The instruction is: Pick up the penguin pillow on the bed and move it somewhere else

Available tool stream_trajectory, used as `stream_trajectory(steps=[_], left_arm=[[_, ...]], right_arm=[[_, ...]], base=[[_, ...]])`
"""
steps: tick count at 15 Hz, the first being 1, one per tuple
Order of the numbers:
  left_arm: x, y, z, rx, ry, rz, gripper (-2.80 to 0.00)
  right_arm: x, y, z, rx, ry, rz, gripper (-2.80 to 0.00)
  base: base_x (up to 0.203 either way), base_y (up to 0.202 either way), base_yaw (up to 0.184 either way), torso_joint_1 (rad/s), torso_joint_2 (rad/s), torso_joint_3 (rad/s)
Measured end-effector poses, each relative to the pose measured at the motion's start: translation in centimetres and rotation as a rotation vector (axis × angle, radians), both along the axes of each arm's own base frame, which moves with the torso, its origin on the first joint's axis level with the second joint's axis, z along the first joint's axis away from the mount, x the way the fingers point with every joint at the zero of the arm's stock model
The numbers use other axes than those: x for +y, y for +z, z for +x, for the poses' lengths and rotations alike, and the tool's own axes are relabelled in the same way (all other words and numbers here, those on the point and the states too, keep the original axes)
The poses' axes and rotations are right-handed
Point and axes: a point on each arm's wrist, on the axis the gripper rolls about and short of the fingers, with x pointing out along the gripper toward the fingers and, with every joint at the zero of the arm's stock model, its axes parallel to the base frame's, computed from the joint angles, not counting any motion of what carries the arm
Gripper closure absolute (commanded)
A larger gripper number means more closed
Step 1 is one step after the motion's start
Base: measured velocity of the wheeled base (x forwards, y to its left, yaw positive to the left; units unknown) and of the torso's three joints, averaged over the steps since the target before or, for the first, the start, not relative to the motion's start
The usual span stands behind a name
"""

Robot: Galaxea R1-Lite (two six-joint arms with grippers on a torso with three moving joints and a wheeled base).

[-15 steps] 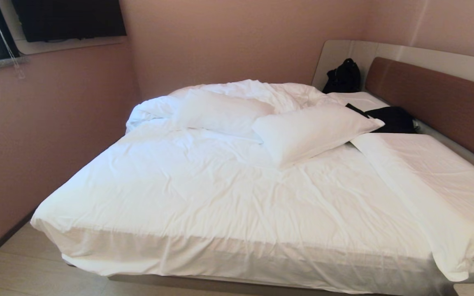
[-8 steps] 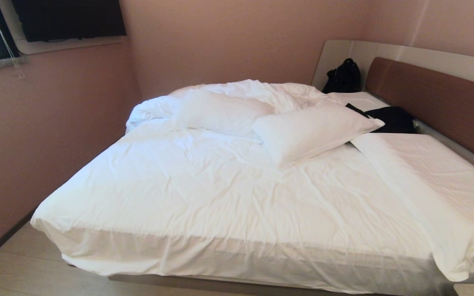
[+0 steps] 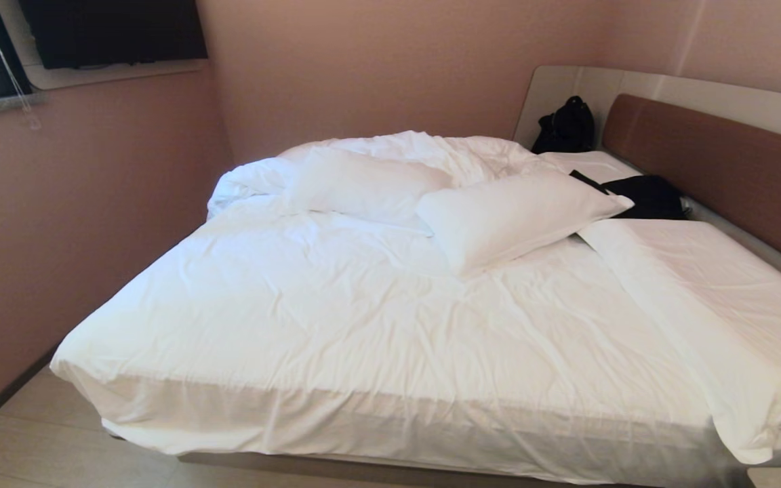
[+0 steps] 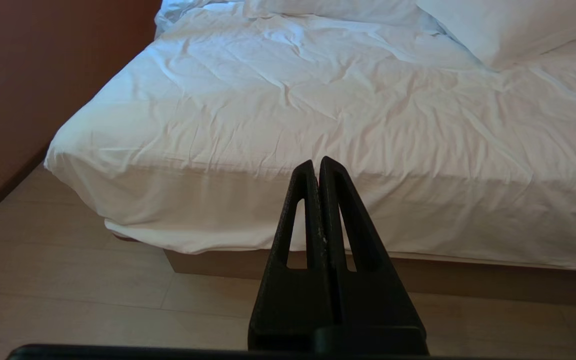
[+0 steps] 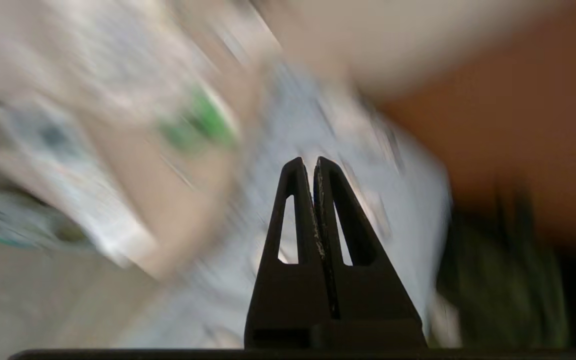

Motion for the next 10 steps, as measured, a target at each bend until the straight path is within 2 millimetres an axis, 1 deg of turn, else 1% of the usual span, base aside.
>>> stream_trajectory(steps=[2,4,6,7,10], left_arm=[[0.0,0.0,0.0,0.000,0.000,0.000,0.00],[0.0,0.0,0.0,0.000,0.000,0.000,0.00],[0.0,0.0,0.0,0.000,0.000,0.000,0.00],[0.0,0.0,0.0,0.000,0.000,0.000,0.00],[0.0,0.0,0.0,0.000,0.000,0.000,0.00]], right_arm=[[1.1,2.4,5.1,-0.038,0.160,-0.056,0.00],[3.2,4.3,9.5,-0.097,0.294,-0.079,0.00],[6.0,5.9,13.5,-0.175,0.418,-0.068,0.00],[7.1,6.6,14.9,-0.213,0.456,-0.055,0.00],[10.1,8.9,18.5,-0.338,0.510,0.007,0.00]], base=[[0.000,0.000,0.000,0.000,0.00,0.000],[0.000,0.000,0.000,0.000,0.00,0.000],[0.000,0.000,0.000,0.000,0.00,0.000],[0.000,0.000,0.000,0.000,0.00,0.000],[0.000,0.000,0.000,0.000,0.00,0.000]])
